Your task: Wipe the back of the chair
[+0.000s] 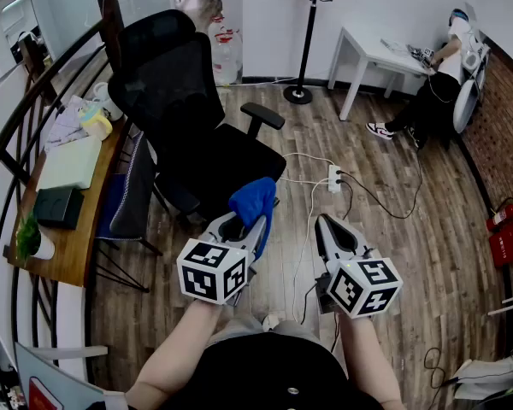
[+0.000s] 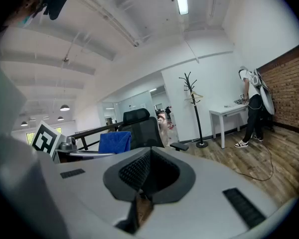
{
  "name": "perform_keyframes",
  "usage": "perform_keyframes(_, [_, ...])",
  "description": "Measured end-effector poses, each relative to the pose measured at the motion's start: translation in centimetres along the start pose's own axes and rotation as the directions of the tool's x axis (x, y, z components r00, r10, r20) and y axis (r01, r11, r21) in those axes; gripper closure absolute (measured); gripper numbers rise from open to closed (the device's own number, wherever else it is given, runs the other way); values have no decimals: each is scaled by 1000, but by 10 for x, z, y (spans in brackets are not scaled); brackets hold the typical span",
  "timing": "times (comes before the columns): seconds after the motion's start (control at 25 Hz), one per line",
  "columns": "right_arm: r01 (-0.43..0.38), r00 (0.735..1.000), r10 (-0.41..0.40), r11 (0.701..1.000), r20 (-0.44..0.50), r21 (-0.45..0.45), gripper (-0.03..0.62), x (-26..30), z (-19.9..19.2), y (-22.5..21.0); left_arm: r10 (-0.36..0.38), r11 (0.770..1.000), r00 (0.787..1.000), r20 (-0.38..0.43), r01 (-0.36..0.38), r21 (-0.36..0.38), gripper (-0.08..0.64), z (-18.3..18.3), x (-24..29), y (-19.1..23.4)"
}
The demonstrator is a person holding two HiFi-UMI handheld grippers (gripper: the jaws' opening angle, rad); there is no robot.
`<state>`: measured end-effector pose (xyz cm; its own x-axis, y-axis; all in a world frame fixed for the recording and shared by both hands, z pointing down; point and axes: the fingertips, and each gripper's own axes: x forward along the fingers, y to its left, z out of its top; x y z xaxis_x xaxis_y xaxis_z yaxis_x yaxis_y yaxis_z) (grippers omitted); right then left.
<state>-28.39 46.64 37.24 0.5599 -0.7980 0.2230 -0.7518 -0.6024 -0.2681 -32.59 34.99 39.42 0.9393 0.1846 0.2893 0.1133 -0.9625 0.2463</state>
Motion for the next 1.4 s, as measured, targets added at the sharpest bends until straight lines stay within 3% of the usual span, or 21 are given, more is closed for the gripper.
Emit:
perform_keyframes(0.44, [33, 999, -33, 999, 14, 31, 563, -6, -3, -13, -36, 999, 999, 28, 36, -1, 460, 11, 9, -9])
perform_keyframes(1.0, [-13, 999, 11, 998, 30, 65, 561, 2, 7, -63, -26, 999, 1000, 9, 26, -43, 460, 4, 54, -23])
perform_keyframes(1.4, [-34, 999, 33, 995, 10, 94, 561, 40, 7, -98, -36, 997, 999, -19, 35, -70, 460, 5, 96, -4])
